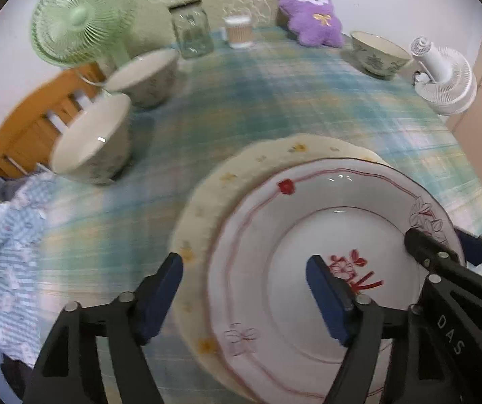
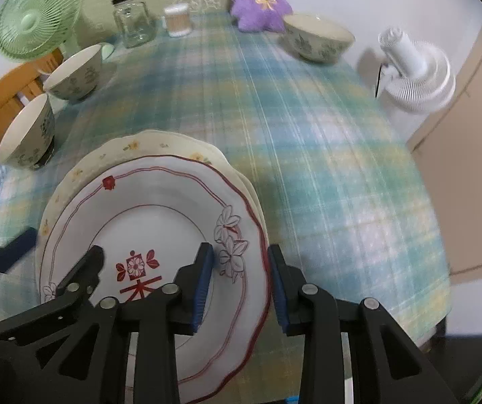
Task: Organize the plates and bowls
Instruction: 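Lower the red-rimmed plate onto the yellow-flower stack and open both tools, then withdraw both tools and move them to the dark grey plate by the bowls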
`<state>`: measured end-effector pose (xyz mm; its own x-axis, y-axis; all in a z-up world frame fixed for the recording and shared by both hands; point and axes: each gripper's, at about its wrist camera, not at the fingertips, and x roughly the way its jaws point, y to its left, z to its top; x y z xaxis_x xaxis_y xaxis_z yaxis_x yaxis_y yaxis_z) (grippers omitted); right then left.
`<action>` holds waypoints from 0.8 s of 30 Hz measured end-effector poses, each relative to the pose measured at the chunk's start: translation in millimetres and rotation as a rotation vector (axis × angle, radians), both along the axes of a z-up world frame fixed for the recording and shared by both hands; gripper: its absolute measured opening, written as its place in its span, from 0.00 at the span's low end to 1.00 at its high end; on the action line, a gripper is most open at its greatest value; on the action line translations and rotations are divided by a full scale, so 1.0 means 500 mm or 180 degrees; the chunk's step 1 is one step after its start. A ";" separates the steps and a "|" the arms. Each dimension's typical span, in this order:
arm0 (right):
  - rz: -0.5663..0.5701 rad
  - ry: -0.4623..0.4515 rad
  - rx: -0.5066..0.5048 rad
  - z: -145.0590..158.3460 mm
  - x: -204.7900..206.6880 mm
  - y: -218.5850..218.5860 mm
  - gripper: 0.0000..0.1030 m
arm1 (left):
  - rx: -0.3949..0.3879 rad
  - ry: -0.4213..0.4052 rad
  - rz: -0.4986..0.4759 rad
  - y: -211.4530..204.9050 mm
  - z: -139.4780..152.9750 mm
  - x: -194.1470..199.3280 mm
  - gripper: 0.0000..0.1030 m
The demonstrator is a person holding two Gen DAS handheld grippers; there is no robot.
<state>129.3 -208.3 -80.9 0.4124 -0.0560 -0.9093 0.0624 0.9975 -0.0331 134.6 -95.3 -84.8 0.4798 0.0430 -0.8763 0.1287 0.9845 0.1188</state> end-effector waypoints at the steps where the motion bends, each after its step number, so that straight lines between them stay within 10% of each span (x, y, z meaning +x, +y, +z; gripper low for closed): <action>1: 0.0000 -0.0011 0.0021 0.001 0.003 0.001 0.34 | 0.0008 -0.0008 0.0014 0.004 0.001 -0.001 0.76; 15: 0.0120 0.0026 -0.0107 -0.005 0.043 0.039 0.39 | -0.0189 0.0167 0.0128 0.040 -0.017 0.008 0.77; 24: 0.0079 0.0050 -0.0017 0.010 0.027 0.042 0.62 | -0.0421 0.0188 0.0070 0.061 -0.004 -0.003 0.78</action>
